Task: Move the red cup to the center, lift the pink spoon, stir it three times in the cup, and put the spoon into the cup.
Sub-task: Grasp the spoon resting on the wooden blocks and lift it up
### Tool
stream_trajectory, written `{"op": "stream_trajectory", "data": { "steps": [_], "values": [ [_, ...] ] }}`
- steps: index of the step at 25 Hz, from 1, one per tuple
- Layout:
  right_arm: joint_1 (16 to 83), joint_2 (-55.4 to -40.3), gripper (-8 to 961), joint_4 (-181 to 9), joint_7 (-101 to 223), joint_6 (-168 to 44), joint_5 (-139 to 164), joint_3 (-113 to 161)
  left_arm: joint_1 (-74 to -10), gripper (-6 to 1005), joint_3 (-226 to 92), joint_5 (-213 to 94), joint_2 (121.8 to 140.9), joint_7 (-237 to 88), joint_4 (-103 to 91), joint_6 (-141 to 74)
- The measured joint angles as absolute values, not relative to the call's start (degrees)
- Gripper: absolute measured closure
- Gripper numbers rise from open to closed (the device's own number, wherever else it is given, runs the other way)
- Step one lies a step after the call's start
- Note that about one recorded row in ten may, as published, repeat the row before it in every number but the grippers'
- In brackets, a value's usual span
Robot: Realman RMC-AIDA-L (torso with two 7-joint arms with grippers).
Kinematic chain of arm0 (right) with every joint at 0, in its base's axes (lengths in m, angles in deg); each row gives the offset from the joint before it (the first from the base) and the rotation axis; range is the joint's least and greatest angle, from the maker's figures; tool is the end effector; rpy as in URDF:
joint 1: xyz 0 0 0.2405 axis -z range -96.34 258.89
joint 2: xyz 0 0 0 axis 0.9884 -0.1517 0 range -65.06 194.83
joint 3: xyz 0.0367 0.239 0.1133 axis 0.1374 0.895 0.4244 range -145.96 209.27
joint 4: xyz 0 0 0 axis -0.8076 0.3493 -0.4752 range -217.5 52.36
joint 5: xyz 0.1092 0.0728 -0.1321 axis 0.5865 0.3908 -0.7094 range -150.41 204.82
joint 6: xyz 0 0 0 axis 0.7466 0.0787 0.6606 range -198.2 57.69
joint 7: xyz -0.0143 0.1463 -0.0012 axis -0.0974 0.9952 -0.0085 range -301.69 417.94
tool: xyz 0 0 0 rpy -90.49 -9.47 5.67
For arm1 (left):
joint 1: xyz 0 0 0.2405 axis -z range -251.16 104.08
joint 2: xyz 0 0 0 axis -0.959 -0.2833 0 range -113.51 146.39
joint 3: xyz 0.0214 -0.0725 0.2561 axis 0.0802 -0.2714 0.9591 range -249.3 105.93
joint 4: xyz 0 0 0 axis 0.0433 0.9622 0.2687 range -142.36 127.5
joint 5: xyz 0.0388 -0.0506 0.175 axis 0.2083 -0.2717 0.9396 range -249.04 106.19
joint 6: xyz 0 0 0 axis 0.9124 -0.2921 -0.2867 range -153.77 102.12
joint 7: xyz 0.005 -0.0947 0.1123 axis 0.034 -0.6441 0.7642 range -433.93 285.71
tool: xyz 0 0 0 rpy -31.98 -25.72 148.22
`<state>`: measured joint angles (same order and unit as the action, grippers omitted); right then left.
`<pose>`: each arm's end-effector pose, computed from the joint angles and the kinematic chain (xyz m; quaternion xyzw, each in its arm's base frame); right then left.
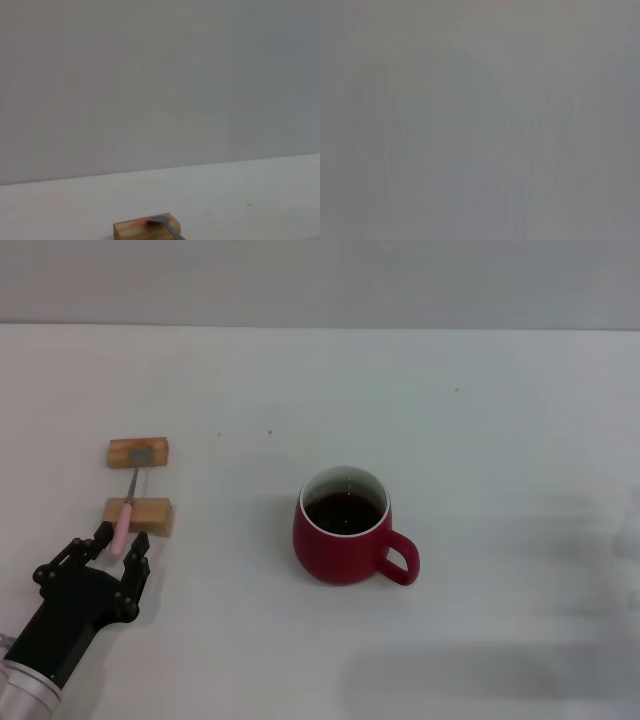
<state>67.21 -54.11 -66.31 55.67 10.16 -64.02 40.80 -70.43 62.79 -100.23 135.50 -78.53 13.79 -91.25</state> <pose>0.3423 0.2434 -0.0199 -0.6636 0.2393 0.2838 0.6494 -0.3420 0.2058 -0.0622 -0.7727 -0.2529 -0.2478 0.5268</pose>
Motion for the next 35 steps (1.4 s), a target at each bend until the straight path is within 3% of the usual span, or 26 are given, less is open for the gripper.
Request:
{"op": "stream_trajectory", "data": {
  "steps": [5, 10, 16, 35],
  "values": [
    [67.3, -54.11, 954, -66.3, 55.7, 10.2, -64.0, 40.8, -70.2, 561, 62.9, -100.2, 135.44, -78.0, 13.8, -91.5],
    [67.5, -54.11, 953, -66.2, 55.7, 10.4, -64.0, 40.8, -70.0, 789, 62.9, -100.2, 135.40, -77.7, 13.9, -91.5],
    [67.7, -54.11, 953, -66.2, 55.7, 10.7, -64.0, 40.8, -69.6, 855, 62.9, -100.2, 135.34, -76.8, 14.0, -92.2],
    [67.4, -54.12, 953, -66.1, 55.7, 10.9, -64.0, 39.4, -67.6, 861, 62.6, -99.8, 134.97, -72.5, 15.3, -99.1]
  ]
}}
